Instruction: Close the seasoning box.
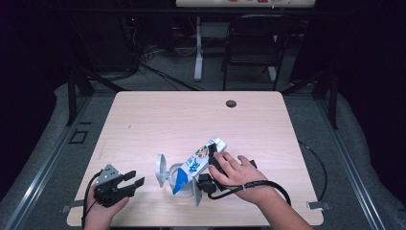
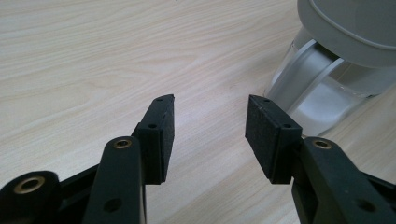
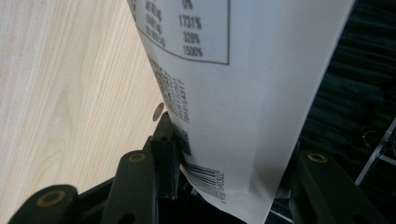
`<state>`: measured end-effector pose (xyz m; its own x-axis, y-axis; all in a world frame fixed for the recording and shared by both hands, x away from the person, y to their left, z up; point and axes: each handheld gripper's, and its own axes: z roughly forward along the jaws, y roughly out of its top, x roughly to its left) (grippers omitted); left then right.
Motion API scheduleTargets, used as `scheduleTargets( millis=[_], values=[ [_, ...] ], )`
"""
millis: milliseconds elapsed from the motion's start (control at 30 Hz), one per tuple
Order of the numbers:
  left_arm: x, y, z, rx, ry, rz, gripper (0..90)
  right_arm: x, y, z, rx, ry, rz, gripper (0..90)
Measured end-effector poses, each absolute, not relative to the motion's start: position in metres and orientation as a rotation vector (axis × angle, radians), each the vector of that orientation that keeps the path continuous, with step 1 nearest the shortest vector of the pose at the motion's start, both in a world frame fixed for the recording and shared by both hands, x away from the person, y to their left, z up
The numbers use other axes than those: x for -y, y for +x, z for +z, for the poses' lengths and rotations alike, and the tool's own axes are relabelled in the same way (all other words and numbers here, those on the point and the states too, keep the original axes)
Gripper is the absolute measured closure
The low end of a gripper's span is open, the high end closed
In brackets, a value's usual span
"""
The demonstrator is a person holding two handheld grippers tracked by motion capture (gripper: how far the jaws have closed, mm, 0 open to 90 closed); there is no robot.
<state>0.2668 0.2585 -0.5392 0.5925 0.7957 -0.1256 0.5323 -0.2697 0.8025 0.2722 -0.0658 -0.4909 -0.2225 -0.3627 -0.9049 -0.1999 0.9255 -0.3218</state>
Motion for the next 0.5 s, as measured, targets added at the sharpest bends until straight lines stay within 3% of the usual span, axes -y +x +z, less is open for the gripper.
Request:
scheduleTargets(
  millis=[500],
  values=[
    [-0.2586, 0.2669, -0.5393, -1.061, 1.949, 0.381, 52.8, 0.0658, 0.2719, -0.4899, -1.798, -0.433, -0.157, 57.4]
  ],
)
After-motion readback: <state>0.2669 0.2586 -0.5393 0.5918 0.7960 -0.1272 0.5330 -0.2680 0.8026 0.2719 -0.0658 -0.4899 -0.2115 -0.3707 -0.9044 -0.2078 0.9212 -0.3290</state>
